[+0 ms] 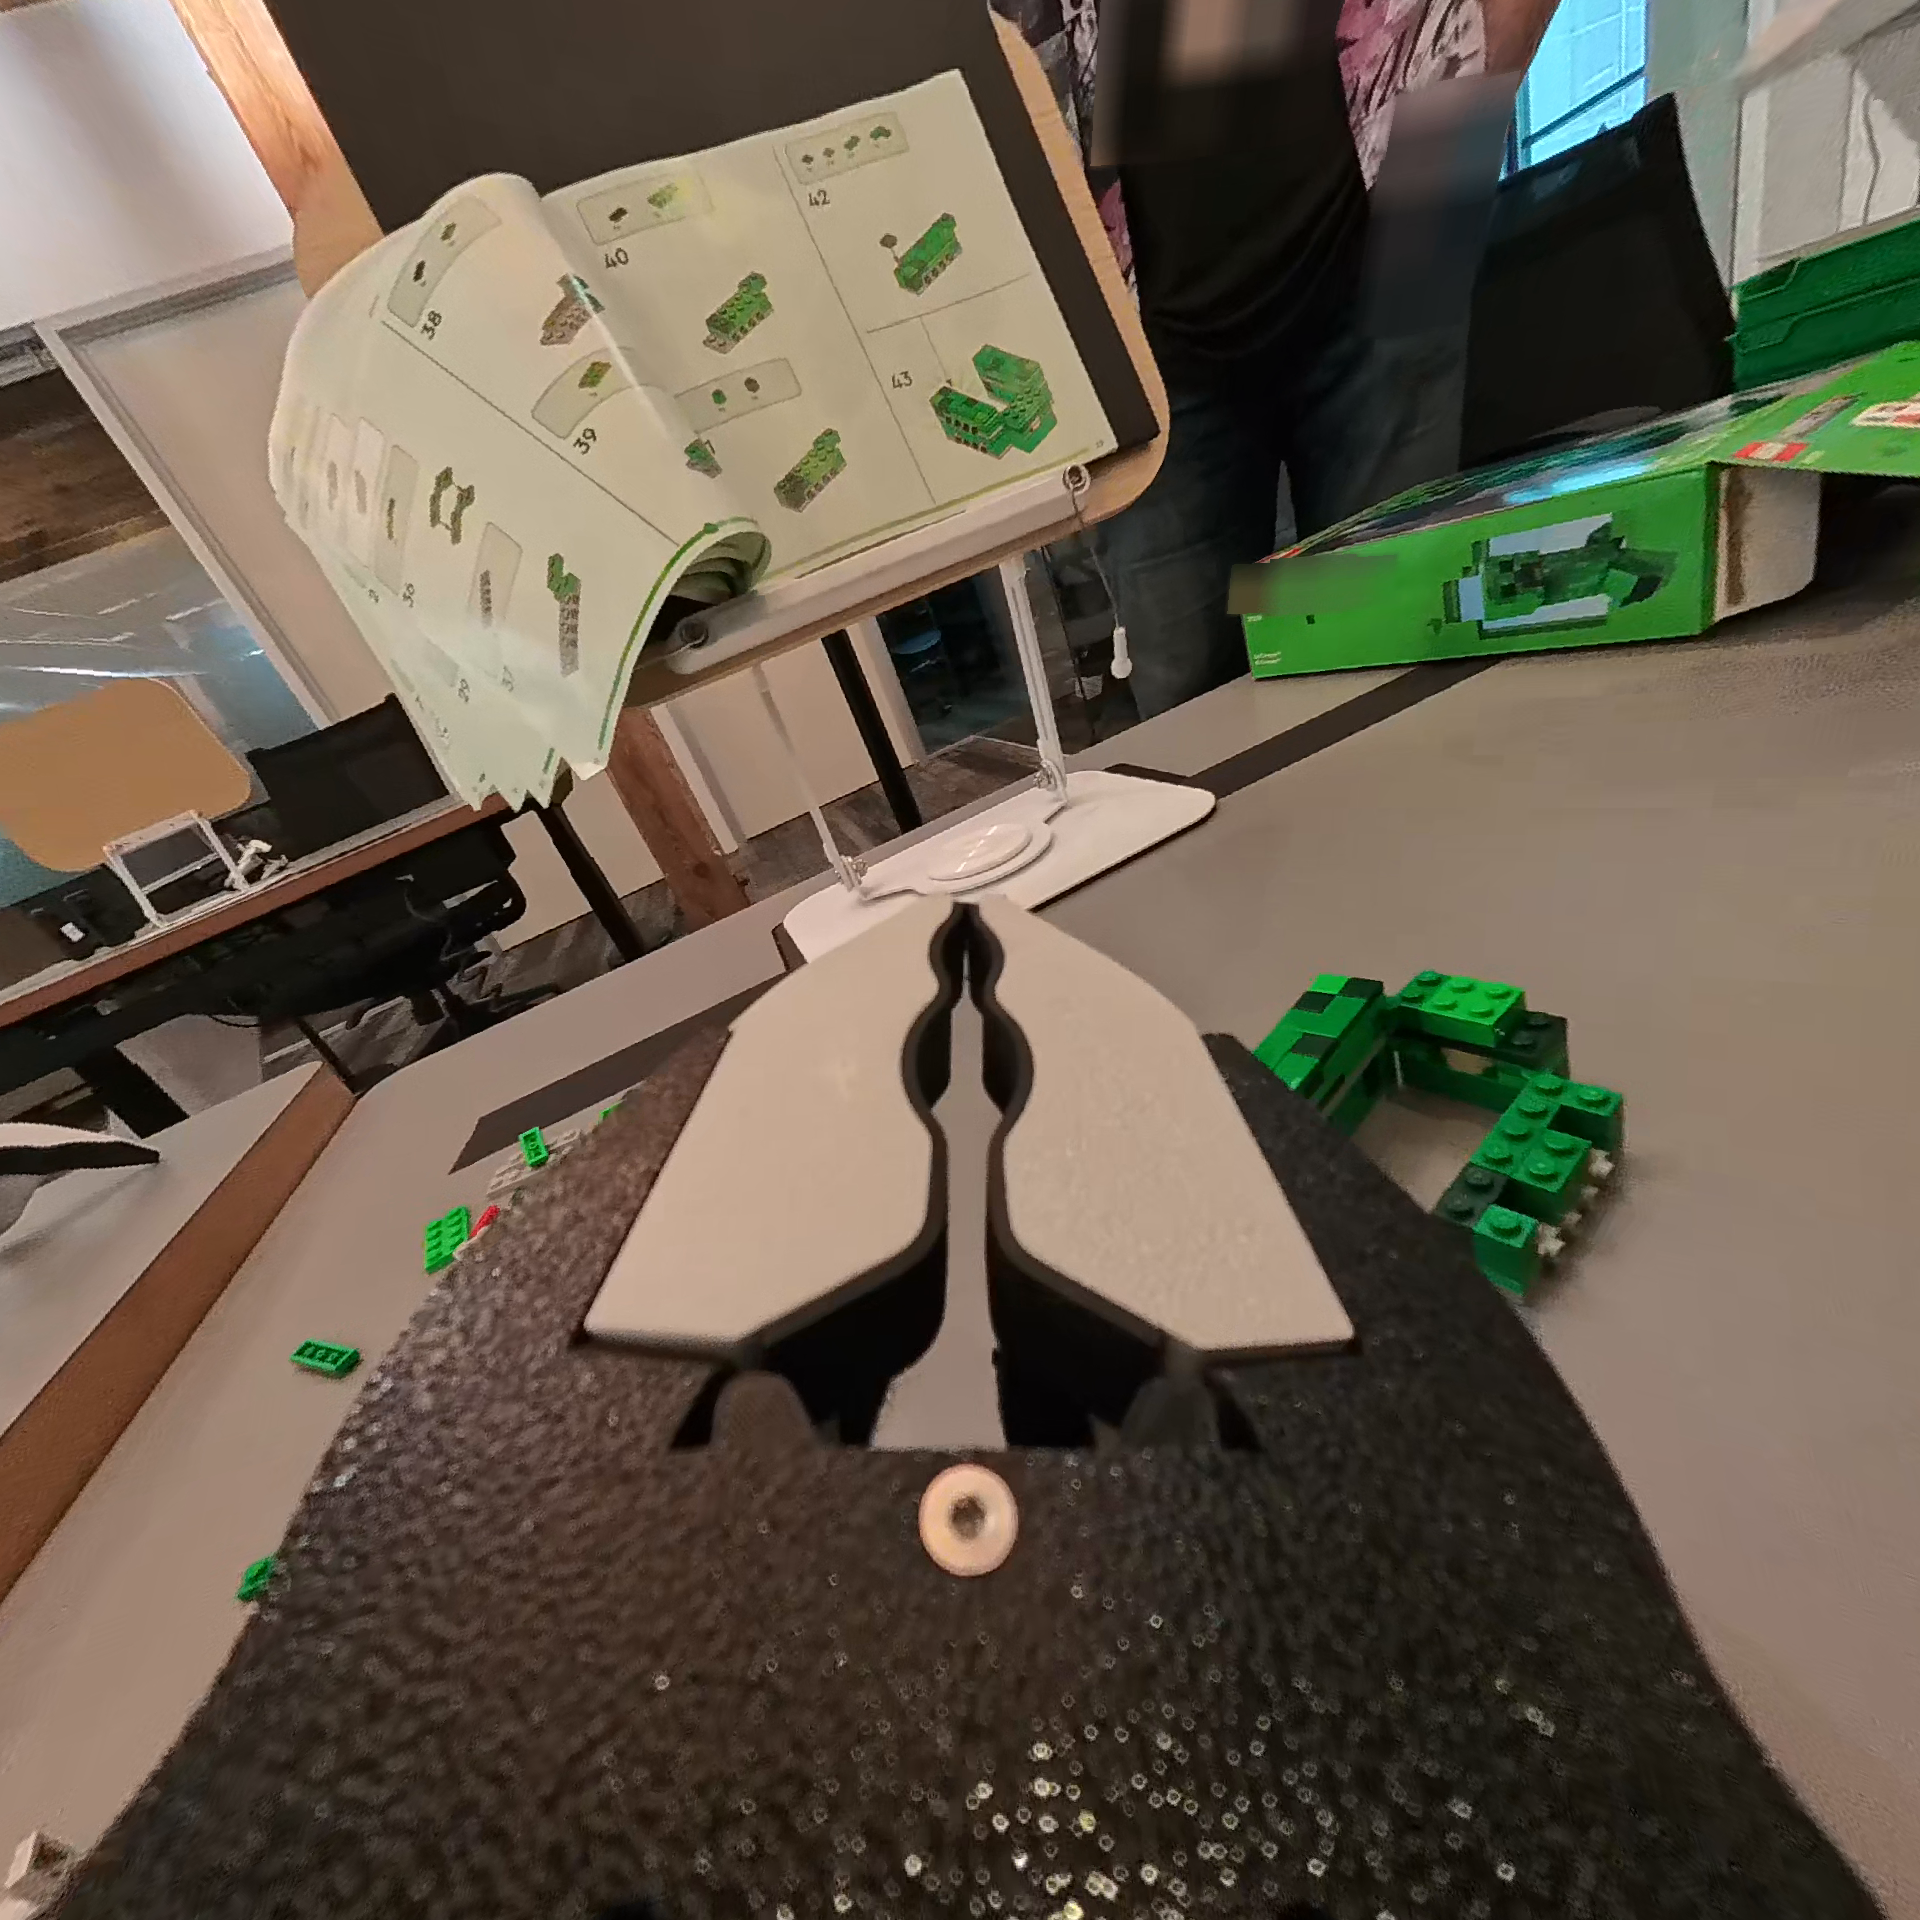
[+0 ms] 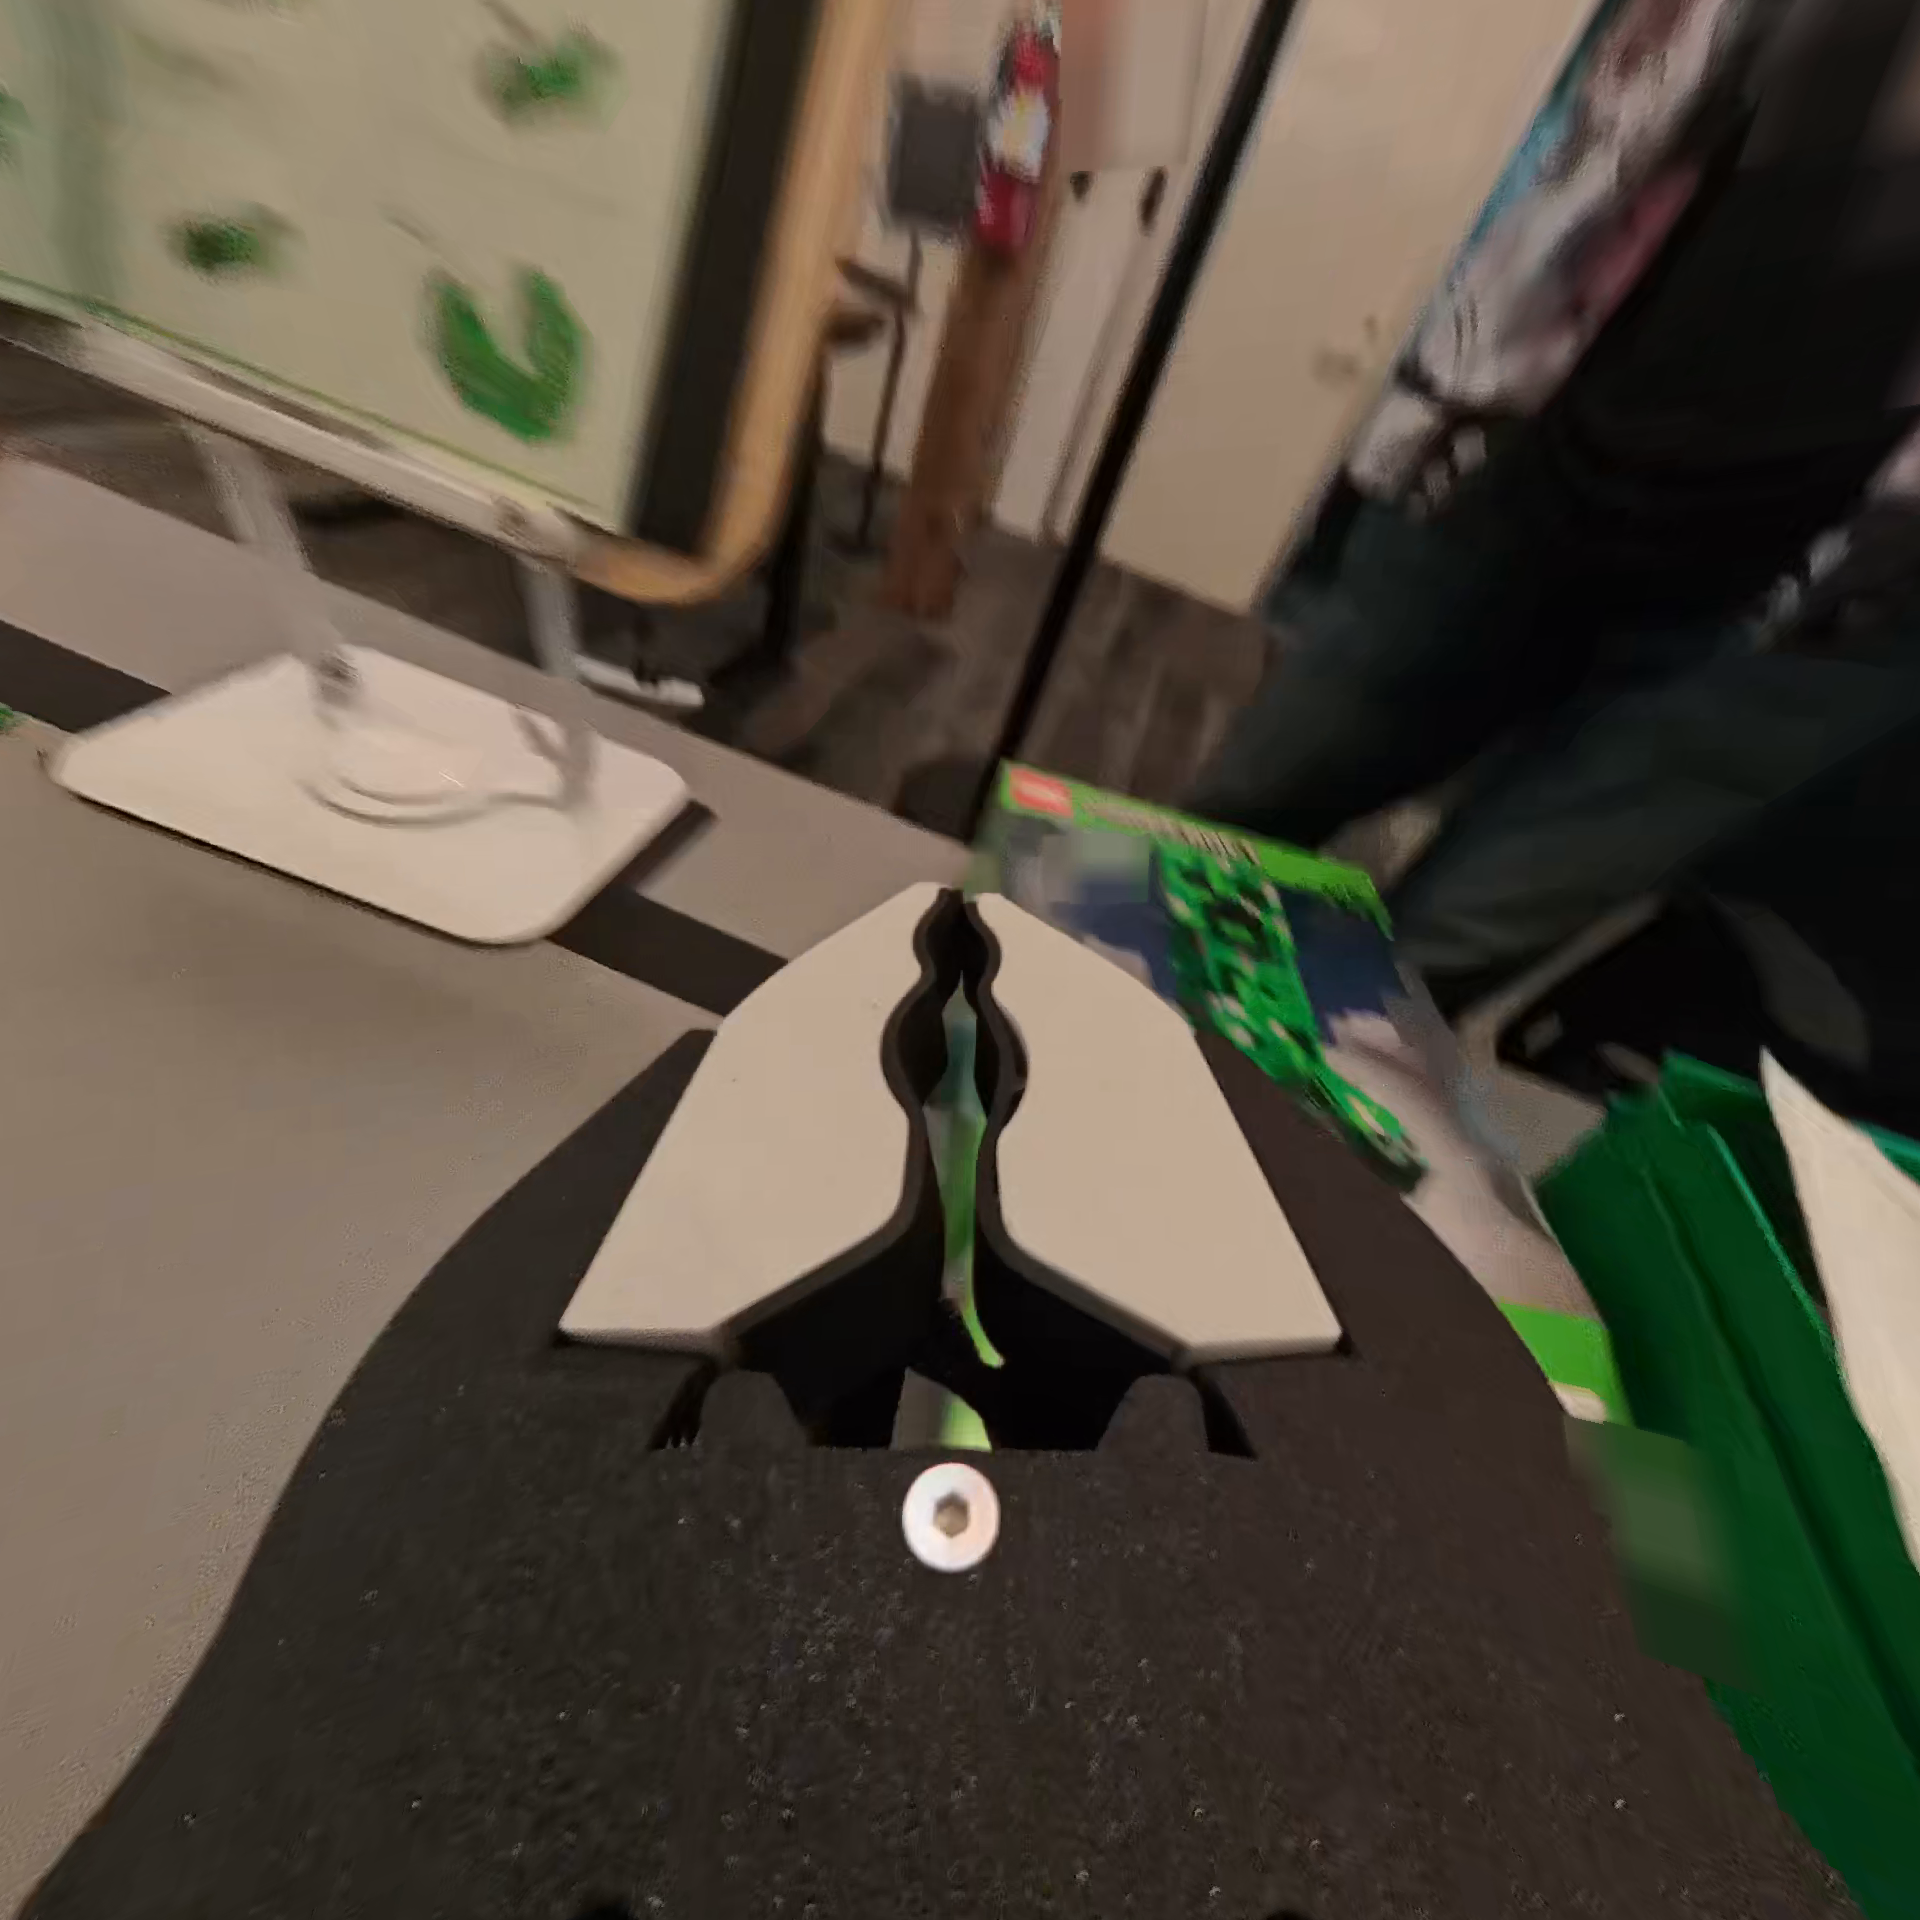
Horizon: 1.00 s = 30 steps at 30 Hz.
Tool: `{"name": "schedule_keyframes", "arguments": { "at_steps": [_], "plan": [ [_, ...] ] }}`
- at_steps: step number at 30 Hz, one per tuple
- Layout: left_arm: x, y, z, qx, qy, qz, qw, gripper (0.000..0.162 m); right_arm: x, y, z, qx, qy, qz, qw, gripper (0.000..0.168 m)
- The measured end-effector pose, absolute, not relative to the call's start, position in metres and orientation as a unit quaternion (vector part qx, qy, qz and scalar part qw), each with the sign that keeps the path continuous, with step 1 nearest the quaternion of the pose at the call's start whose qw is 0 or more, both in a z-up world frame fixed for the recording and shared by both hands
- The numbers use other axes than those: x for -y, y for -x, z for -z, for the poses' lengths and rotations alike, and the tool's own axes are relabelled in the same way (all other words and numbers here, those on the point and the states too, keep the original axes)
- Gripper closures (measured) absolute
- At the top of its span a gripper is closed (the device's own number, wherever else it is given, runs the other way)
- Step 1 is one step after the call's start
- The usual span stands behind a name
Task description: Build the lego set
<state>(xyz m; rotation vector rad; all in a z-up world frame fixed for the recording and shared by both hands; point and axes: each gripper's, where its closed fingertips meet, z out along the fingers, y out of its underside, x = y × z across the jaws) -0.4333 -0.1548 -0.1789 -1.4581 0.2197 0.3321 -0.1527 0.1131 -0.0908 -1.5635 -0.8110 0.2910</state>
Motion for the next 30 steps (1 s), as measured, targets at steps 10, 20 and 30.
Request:
{"name": "schedule_keyframes", "arguments": {
  "at_steps": [10,20,30],
  "plan": [
    [0.154,0.438,0.181,-0.082,0.675,-0.129,0.722,0.162,-0.194,0.105,0.163,0.36,0.81,-0.11,0.45,0.168],
    [0.155,0.435,0.18,-0.088,0.669,-0.117,0.728,0.162,-0.214,0.103,0.164,0.366,0.806,-0.055,0.461,0.168],
    [0.157,0.437,0.175,-0.085,0.657,-0.137,0.736,0.162,-0.088,0.21,0.141,0.343,0.727,-0.208,0.558,0.168]
  ]
}}
